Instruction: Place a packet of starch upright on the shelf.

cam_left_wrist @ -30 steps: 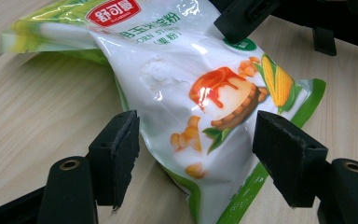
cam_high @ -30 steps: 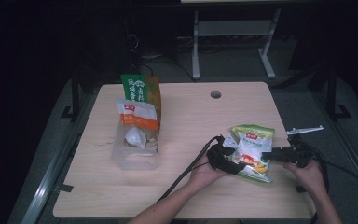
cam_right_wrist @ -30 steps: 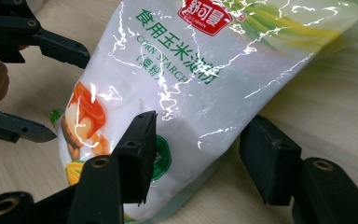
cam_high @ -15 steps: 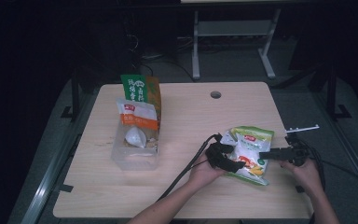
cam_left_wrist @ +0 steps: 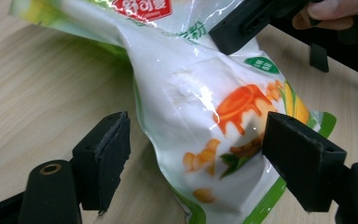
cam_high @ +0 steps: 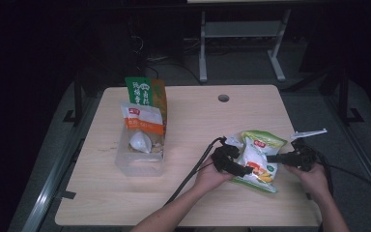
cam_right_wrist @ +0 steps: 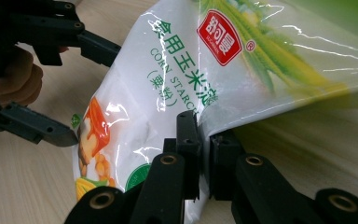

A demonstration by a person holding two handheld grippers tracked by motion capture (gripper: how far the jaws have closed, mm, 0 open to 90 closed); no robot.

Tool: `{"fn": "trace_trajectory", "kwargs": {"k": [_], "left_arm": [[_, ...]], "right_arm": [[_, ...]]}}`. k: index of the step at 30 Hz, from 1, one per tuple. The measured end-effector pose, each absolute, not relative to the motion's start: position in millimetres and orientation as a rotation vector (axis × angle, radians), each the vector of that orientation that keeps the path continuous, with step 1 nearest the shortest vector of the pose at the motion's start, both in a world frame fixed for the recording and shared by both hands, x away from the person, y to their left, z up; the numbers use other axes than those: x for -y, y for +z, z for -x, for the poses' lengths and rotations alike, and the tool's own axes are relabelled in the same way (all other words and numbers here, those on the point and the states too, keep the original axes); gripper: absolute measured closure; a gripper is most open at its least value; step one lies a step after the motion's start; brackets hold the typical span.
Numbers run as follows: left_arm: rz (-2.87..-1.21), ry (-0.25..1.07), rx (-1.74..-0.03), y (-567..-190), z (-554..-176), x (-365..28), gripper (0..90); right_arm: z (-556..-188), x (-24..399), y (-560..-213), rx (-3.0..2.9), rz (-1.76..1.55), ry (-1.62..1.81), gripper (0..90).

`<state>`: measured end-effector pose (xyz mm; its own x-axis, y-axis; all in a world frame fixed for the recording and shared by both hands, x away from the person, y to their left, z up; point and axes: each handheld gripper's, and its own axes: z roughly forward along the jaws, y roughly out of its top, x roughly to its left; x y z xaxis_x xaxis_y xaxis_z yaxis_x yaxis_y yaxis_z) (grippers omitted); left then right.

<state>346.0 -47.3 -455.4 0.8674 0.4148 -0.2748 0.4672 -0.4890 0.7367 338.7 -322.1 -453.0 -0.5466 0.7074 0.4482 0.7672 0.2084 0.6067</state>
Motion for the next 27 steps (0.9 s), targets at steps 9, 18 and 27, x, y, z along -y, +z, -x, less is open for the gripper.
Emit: {"fn": "trace_trajectory", "kwargs": {"k": [9, 18, 27], "left_arm": [[-2.068, -0.177, -0.626, -446, -353, 37, 35.2], [-1.973, -0.097, -0.636, -426, -352, 16, 74.8], [-2.005, 0.052, -0.581, -427, -338, 18, 81.5]], "right_arm": [[-318, 308, -421, 2.503, 1.363, -1.454, 86.4], [-307, 289, -399, 2.622, 1.239, -1.543, 86.7], [-310, 283, -402, 2.649, 1.200, -1.494, 83.9]]}}
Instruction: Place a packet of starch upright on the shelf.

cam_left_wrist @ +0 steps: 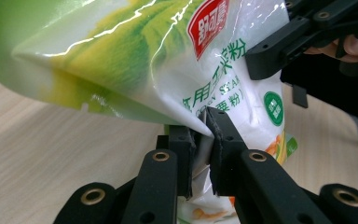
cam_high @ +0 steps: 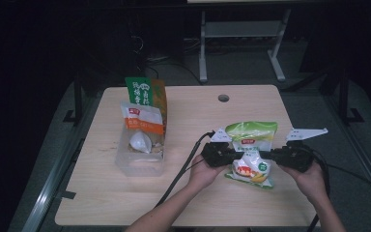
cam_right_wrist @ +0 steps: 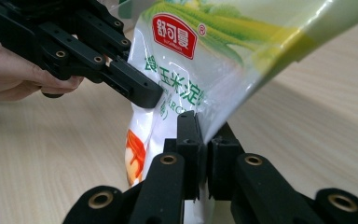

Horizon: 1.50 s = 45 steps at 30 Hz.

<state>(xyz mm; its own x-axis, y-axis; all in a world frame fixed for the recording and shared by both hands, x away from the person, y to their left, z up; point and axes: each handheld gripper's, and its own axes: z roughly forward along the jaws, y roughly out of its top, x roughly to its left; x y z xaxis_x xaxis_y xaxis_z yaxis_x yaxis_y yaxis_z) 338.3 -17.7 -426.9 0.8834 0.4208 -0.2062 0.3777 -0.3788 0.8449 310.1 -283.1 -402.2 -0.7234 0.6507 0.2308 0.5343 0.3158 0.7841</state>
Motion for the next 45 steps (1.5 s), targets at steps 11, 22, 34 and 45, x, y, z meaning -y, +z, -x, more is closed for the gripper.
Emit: {"fn": "trace_trajectory", "kwargs": {"k": [11, 22, 34, 45], "left_arm": [[-2.037, 0.131, -0.514, -425, -327, 21, 82.2], [-2.041, 0.095, -0.540, -423, -324, 9, 67.6], [-2.114, 0.131, -0.499, -421, -294, -17, 47.2], [-2.112, 0.134, -0.507, -421, -274, -49, 42.5]], "right_arm": [[-320, 285, -422, -2.556, -1.170, 1.453, 59.3], [-310, 276, -415, -2.524, -1.118, 1.402, 84.4], [-296, 267, -406, -2.452, -1.073, 1.419, 85.6], [-295, 256, -394, -2.443, -1.042, 1.432, 86.2]]}}
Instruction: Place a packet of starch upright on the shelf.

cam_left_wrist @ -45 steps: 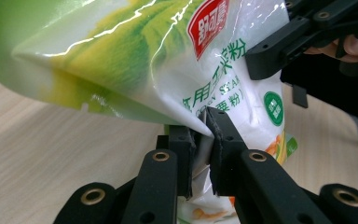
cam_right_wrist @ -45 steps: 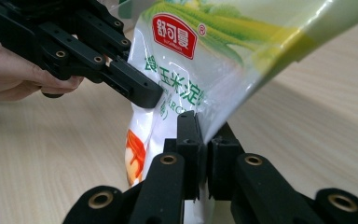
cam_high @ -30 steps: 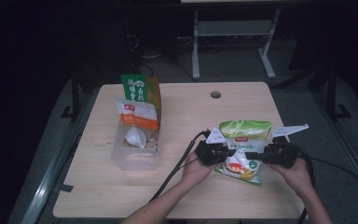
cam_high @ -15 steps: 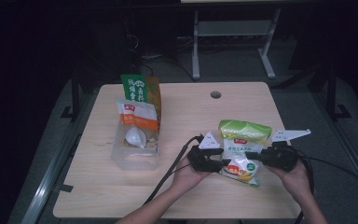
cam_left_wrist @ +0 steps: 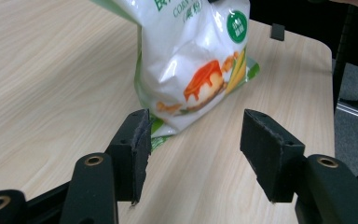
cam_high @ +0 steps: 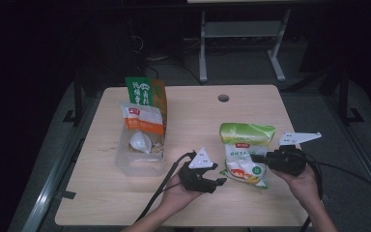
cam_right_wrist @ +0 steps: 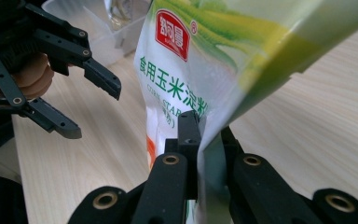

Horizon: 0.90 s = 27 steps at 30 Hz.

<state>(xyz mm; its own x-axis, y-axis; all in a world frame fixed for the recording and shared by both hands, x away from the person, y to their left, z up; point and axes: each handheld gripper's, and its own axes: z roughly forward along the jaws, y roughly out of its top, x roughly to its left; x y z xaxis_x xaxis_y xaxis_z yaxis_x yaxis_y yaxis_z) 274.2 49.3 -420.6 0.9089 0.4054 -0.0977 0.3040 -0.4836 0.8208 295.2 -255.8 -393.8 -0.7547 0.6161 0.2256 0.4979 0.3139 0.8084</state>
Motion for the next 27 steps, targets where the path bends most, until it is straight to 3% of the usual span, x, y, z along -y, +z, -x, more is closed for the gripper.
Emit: {"fn": "trace_trajectory", "kwargs": {"k": [27], "left_arm": [[-2.086, 0.143, -0.545, -432, -241, -101, 36.9]], "right_arm": [[-312, 204, -355, -2.482, -0.901, 1.485, 86.9]]}}
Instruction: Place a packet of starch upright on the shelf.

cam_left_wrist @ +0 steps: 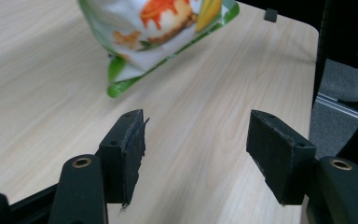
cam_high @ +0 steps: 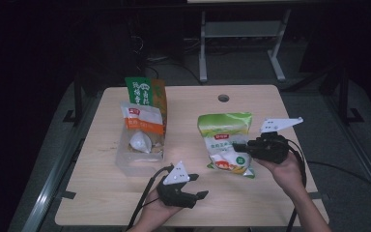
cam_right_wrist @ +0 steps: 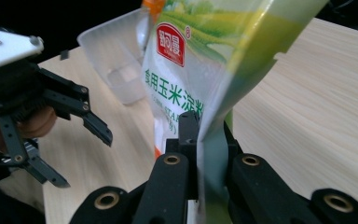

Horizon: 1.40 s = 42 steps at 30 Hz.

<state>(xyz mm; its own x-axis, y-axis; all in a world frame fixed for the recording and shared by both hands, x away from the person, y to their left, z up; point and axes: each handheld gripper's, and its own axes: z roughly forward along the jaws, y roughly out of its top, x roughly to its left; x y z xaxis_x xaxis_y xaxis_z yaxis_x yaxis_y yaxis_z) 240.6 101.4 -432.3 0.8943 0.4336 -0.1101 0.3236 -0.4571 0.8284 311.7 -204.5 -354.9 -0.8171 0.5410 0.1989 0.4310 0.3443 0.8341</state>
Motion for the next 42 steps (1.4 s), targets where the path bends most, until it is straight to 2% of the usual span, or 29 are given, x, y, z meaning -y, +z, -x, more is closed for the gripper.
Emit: {"fn": "trace_trajectory", "kwargs": {"k": [35, 42], "left_arm": [[-2.073, 0.146, -0.545, -440, -227, -124, 35.6], [-2.075, 0.145, -0.540, -442, -225, -126, 35.5]], "right_arm": [[-346, 89, -310, -2.556, -0.662, 1.598, 87.0], [-354, 54, -306, -2.590, -0.613, 1.618, 87.0]]}}
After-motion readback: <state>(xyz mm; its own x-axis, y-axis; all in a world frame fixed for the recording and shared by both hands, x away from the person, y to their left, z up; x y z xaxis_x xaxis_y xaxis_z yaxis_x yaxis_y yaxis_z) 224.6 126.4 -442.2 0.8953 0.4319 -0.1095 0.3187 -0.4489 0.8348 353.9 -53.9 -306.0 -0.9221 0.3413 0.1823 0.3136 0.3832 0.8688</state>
